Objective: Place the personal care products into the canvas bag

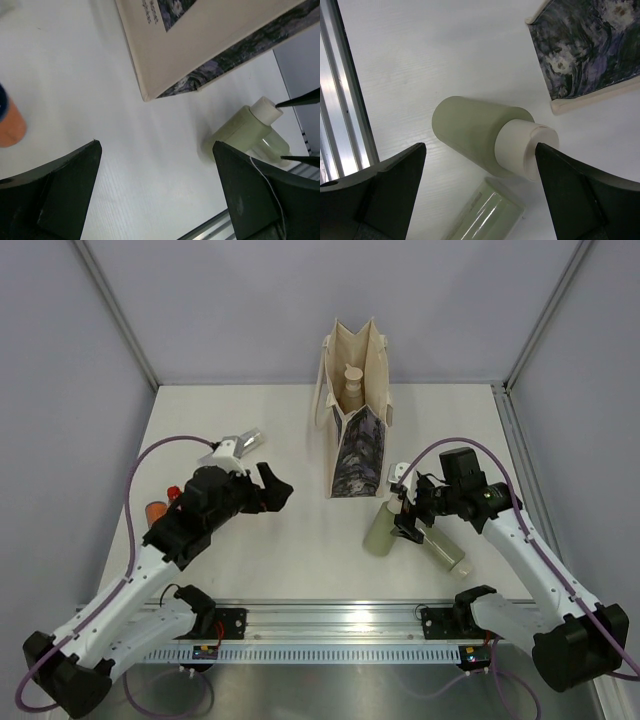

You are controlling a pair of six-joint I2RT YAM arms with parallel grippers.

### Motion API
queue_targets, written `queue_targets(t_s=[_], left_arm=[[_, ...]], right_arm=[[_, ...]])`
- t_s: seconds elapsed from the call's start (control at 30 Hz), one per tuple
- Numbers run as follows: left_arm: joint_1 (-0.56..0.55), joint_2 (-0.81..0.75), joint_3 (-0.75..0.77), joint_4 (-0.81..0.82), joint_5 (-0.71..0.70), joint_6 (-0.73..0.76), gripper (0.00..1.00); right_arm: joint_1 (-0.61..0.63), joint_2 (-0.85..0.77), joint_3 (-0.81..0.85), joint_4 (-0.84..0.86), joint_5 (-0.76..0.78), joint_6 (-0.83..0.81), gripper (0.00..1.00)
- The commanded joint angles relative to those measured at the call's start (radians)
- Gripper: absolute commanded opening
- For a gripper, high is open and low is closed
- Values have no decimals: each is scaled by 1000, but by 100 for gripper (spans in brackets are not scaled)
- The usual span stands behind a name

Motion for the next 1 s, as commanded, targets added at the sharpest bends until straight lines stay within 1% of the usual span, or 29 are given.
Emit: queue_targets(t_s=[0.0, 0.03, 0.13, 0.27, 0.3, 0.37, 0.4, 0.47, 0.6, 0.63, 0.67, 0.73, 0.77, 0.8, 0.83, 0.87, 0.9, 0.93, 0.97], left_arm=[[-1, 53, -24, 106, 187, 30, 99], [-1, 76, -36, 107, 222, 35, 99], [-4, 100, -65, 126, 259, 24, 99], [-16, 102, -87, 184, 303, 15, 99], [-16, 102, -87, 181, 303, 16, 99], [-17, 102, -90, 170, 293, 24, 99], [-17, 94, -99, 167, 291, 23, 99], [-19, 85, -113, 173, 288, 16, 99], [-17, 65, -141, 170, 283, 12, 99], [-17, 56, -144, 164, 276, 13, 99], [-19, 52, -147, 159, 273, 15, 99], [-17, 36, -156, 158, 267, 18, 99], [-17, 32, -161, 161, 265, 18, 99], [-17, 28, -165, 164, 262, 18, 99], [-17, 24, -167, 164, 263, 21, 99], [-17, 22, -165, 153, 262, 24, 99], [-17, 22, -162, 146, 260, 27, 99], [-17, 21, -159, 136, 256, 33, 99], [-17, 15, -155, 118, 253, 35, 99]], right_arm=[[9, -16, -4, -16, -37, 52, 99], [11, -16, -3, -20, -37, 29, 100], [9, -5, 2, -37, -21, -29, 99], [12, 27, 32, -94, -44, -60, 100], [15, 29, 26, -79, -23, -51, 99], [15, 27, 5, 5, 64, 62, 100], [14, 33, -6, 88, 174, 94, 99], [14, 73, 5, 121, 251, 124, 99], [15, 119, 48, 125, 241, 145, 99], [15, 122, 57, 116, 224, 112, 100], [15, 125, 65, 74, 163, 75, 99], [14, 122, 88, -24, 50, -174, 99], [14, 124, 92, -107, -13, -324, 100], [15, 130, 97, -301, -105, -488, 99], [15, 148, 94, -382, -127, -804, 100], [15, 159, 89, -481, -141, -924, 99], [15, 174, 85, -515, -143, -1015, 99], [17, 208, 85, -539, -141, -1153, 100], [21, 229, 88, -548, -123, -1198, 99]])
